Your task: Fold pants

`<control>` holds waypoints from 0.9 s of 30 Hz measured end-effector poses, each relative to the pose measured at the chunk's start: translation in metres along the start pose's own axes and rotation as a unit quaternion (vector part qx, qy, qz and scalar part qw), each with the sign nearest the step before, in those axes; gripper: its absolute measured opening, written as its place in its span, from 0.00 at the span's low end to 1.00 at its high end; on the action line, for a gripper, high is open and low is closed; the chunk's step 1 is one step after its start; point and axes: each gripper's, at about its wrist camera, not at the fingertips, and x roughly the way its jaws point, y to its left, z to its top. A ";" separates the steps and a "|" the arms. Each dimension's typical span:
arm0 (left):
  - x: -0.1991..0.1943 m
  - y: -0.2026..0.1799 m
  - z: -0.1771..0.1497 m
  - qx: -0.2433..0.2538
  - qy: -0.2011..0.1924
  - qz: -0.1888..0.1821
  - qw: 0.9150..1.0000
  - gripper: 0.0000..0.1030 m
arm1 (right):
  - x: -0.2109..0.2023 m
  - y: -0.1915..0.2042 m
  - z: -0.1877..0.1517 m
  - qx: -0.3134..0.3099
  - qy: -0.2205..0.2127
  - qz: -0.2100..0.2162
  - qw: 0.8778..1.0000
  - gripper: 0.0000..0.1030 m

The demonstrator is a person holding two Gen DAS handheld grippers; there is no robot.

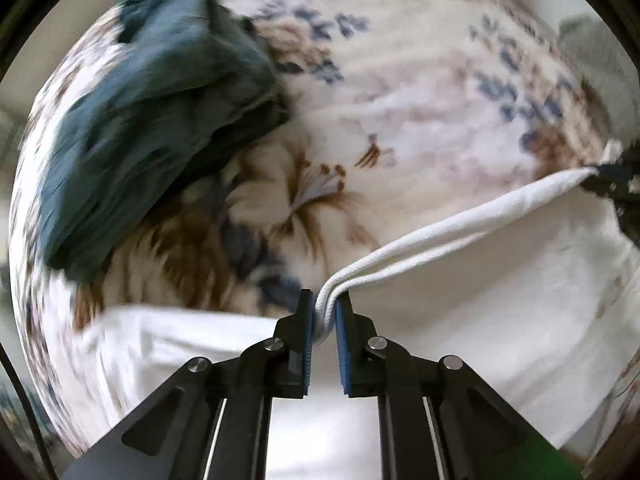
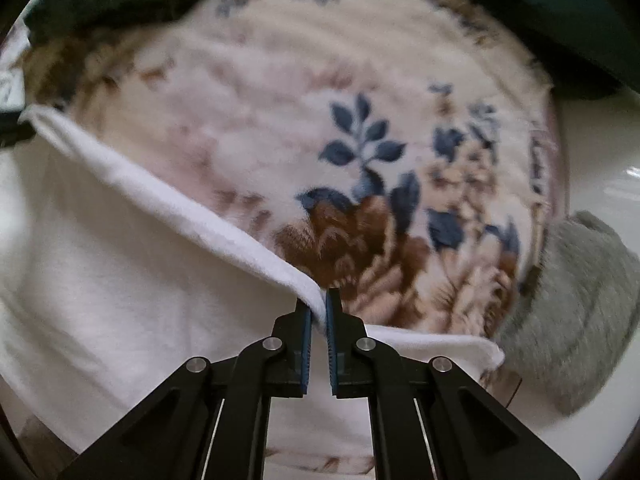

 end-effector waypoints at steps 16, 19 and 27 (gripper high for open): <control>0.017 -0.083 -0.245 -0.176 0.111 -0.068 0.976 0.07 | -0.058 0.131 -0.252 0.089 0.026 -0.001 0.996 0.06; 0.045 -0.090 -0.265 -0.178 0.133 -0.074 0.972 0.07 | -0.036 0.149 -0.278 0.089 0.045 -0.008 0.995 0.06; 0.014 -0.077 -0.268 -0.198 0.107 -0.053 0.973 0.45 | -0.013 0.138 -0.298 0.182 0.082 0.105 0.974 0.82</control>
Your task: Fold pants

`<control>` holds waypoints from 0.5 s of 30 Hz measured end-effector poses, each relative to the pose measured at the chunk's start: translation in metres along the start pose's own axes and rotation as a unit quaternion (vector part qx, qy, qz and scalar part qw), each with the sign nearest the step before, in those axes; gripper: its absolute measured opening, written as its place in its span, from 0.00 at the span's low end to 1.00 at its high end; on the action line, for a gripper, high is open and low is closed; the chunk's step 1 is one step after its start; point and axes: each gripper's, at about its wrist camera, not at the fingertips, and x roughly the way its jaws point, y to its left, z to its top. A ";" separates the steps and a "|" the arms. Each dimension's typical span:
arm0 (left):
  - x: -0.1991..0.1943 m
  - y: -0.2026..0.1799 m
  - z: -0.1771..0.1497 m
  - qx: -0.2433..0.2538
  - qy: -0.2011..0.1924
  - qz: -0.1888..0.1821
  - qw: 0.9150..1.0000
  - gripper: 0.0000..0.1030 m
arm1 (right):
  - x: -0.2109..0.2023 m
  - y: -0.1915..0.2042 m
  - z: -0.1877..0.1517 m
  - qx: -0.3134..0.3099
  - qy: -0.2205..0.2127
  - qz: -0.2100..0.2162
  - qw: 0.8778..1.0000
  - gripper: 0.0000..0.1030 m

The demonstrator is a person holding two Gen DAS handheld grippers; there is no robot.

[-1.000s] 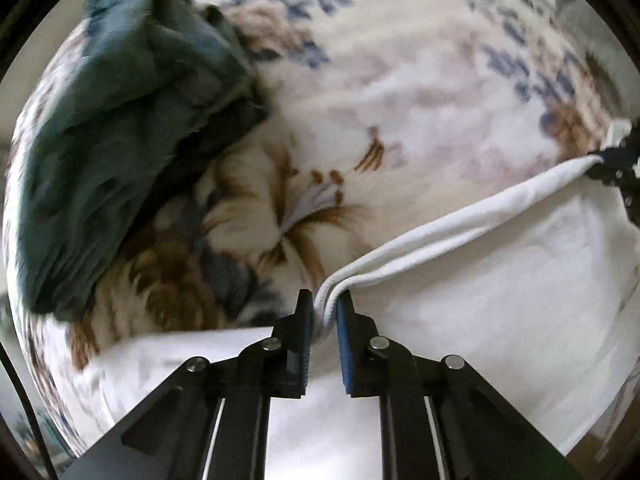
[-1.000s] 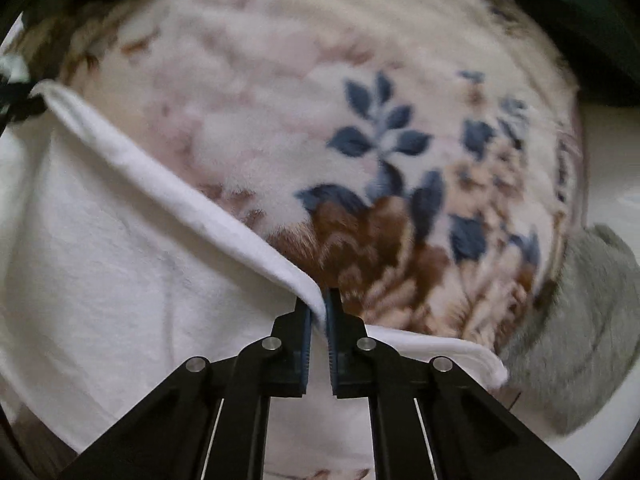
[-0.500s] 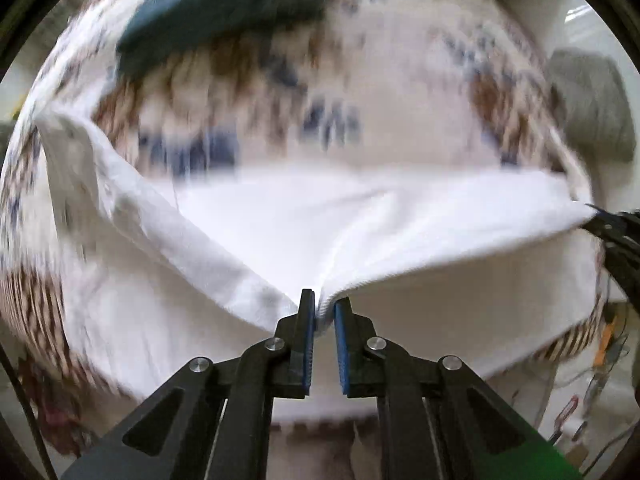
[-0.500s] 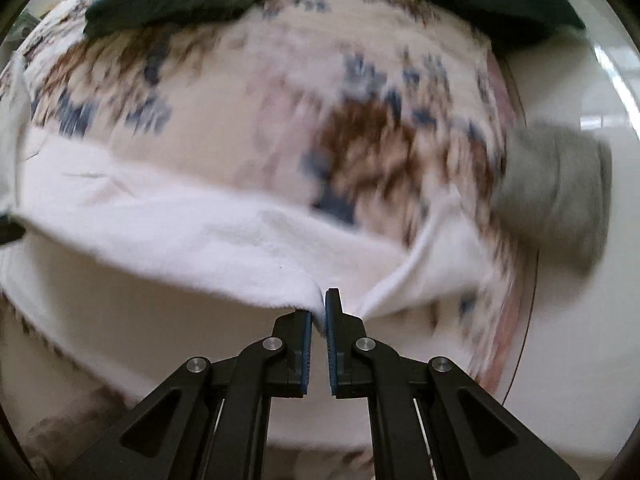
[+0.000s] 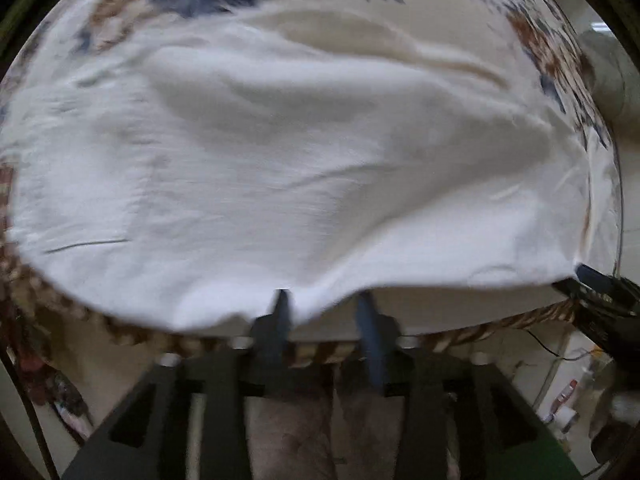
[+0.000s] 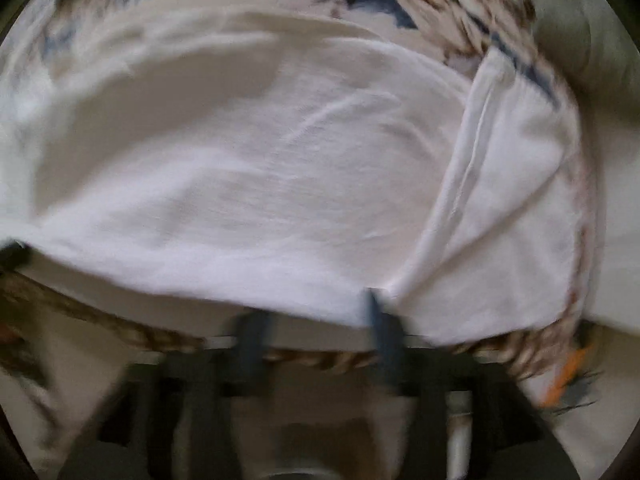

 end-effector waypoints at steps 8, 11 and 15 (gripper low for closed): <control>-0.020 -0.035 -0.001 -0.027 -0.031 0.084 0.996 0.83 | -0.063 -0.094 0.000 0.205 -0.077 0.051 0.974 0.90; -0.015 -0.070 0.020 -0.005 -0.048 0.110 0.993 0.83 | -0.052 -0.137 0.043 0.269 -0.086 0.053 0.958 0.90; -0.015 -0.099 0.041 0.014 -0.061 0.108 0.992 0.83 | -0.004 -0.165 0.112 0.289 -0.043 0.038 0.956 0.89</control>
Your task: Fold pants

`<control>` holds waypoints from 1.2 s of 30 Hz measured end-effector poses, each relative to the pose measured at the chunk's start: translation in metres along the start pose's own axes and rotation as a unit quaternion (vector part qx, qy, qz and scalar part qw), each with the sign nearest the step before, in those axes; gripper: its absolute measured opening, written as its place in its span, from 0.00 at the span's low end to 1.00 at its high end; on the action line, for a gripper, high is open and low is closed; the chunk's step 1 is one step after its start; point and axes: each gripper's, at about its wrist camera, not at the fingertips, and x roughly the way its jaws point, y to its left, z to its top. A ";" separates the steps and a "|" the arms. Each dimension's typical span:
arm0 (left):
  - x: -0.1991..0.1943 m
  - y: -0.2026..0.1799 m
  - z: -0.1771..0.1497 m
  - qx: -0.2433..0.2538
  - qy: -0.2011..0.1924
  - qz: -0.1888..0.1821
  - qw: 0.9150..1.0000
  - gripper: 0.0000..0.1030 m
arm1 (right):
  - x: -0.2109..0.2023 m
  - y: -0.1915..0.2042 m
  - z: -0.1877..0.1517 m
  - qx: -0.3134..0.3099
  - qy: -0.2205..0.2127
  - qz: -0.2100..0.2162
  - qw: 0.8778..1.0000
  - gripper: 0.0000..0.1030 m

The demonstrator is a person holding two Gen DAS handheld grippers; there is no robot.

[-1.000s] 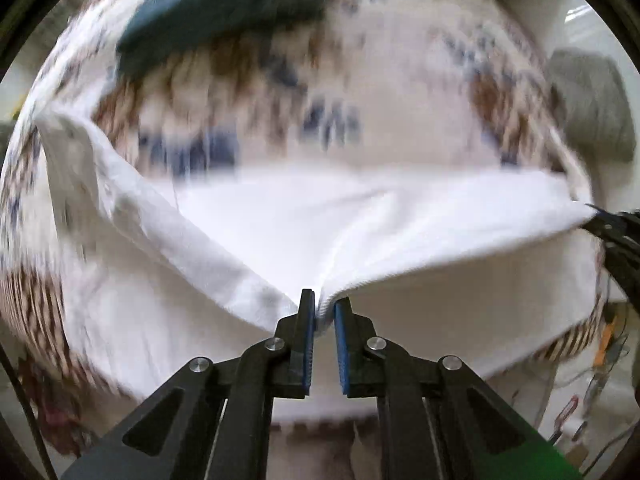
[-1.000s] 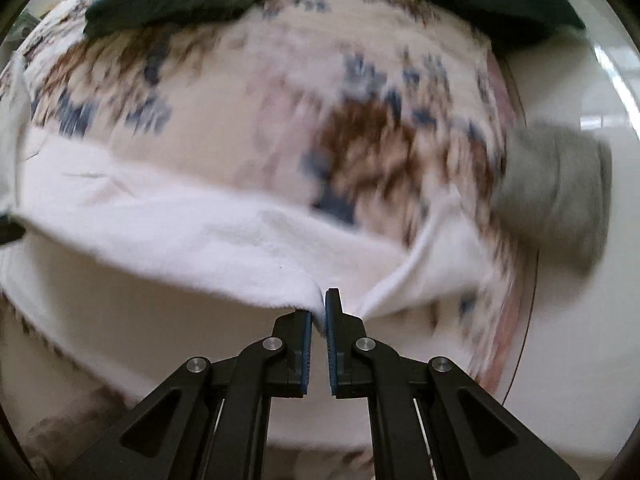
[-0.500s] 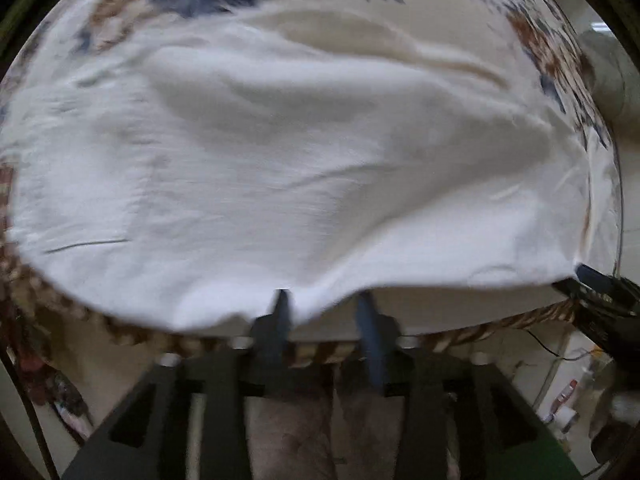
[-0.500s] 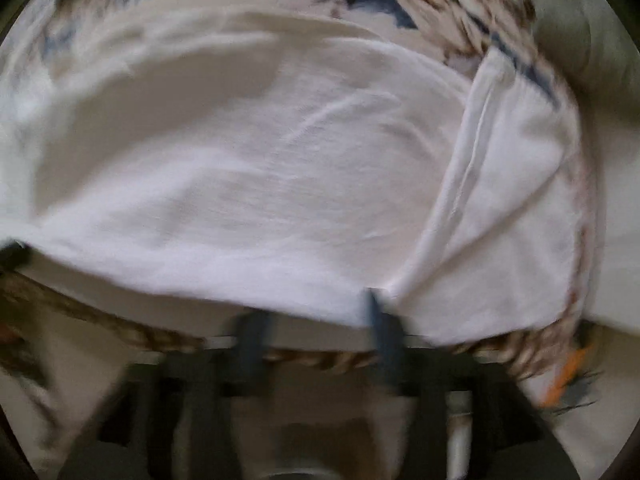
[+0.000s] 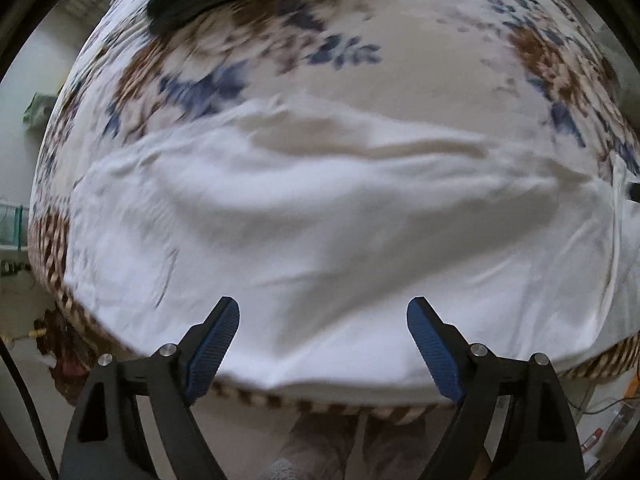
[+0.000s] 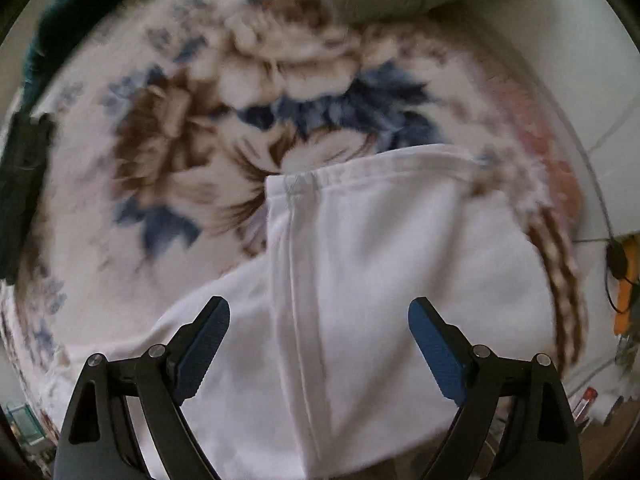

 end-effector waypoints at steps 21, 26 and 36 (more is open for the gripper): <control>-0.002 0.050 -0.064 -0.078 0.044 -0.042 0.995 0.83 | -0.038 -0.133 -0.110 0.265 0.007 0.132 0.955 0.57; -0.006 0.142 -0.080 -0.192 0.040 -0.077 0.978 0.83 | -0.032 -0.027 -0.142 0.161 0.074 0.185 0.967 0.57; 0.041 0.346 -0.103 -0.335 0.020 -0.069 0.940 0.57 | 0.016 0.158 -0.236 0.136 0.159 0.262 0.942 0.57</control>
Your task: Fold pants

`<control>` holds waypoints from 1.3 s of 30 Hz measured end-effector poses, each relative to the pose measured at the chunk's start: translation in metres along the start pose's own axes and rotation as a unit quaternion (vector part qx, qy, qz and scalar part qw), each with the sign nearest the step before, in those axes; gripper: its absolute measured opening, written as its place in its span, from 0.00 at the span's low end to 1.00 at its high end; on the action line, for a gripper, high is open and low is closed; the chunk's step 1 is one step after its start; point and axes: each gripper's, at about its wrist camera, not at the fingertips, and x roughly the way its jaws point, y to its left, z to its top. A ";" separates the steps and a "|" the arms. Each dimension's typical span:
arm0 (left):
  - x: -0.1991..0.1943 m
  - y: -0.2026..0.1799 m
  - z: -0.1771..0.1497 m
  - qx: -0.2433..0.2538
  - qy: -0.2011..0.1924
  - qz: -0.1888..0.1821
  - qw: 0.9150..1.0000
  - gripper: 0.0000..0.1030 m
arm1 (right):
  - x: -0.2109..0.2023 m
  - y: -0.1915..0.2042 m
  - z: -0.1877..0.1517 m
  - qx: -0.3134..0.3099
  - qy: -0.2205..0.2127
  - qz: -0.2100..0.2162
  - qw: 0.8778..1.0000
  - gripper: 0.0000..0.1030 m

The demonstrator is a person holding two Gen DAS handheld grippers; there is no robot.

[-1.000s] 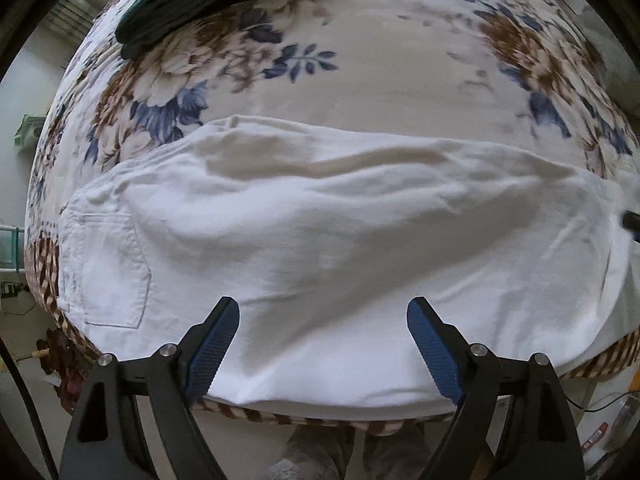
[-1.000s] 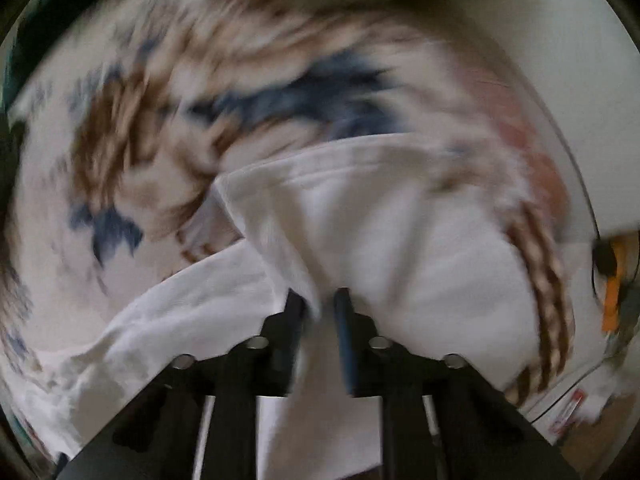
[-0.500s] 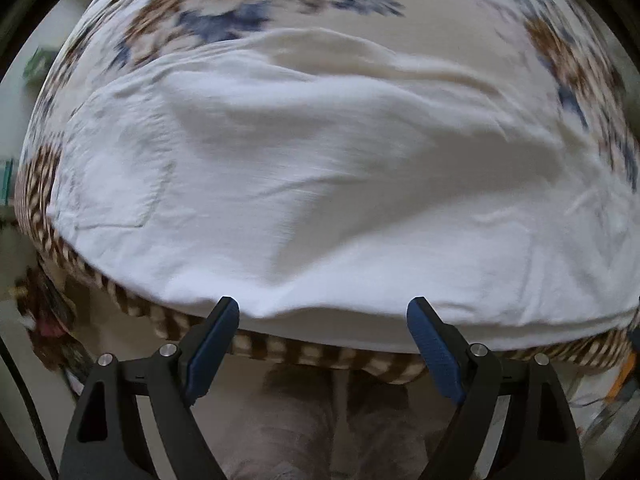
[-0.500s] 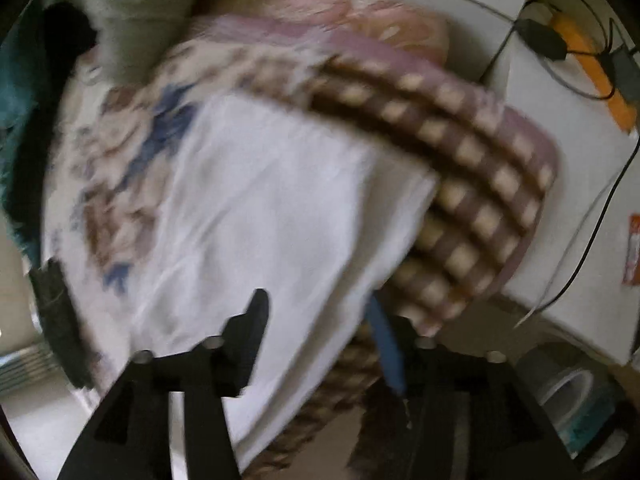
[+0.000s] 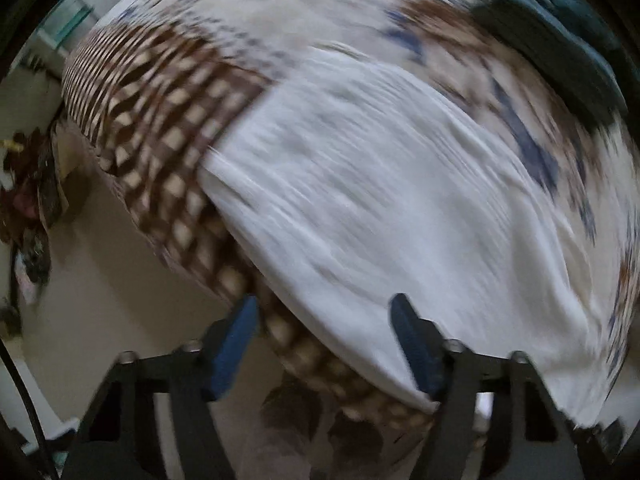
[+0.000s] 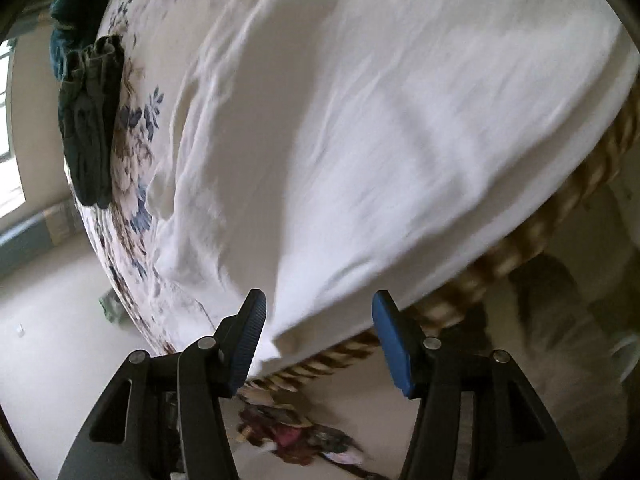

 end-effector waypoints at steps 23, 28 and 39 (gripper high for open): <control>0.051 0.072 0.058 -0.046 0.051 -0.062 0.996 0.32 | 0.047 0.006 -0.003 -0.026 -0.019 -0.102 0.994 0.15; 0.000 0.020 0.037 0.061 0.011 0.013 0.998 0.59 | -0.014 -0.017 0.001 -0.021 -0.054 -0.057 0.997 0.45; -0.012 -0.181 -0.089 0.234 0.004 -0.003 0.972 0.87 | -0.216 -0.160 0.134 0.106 -0.272 -0.089 0.952 0.45</control>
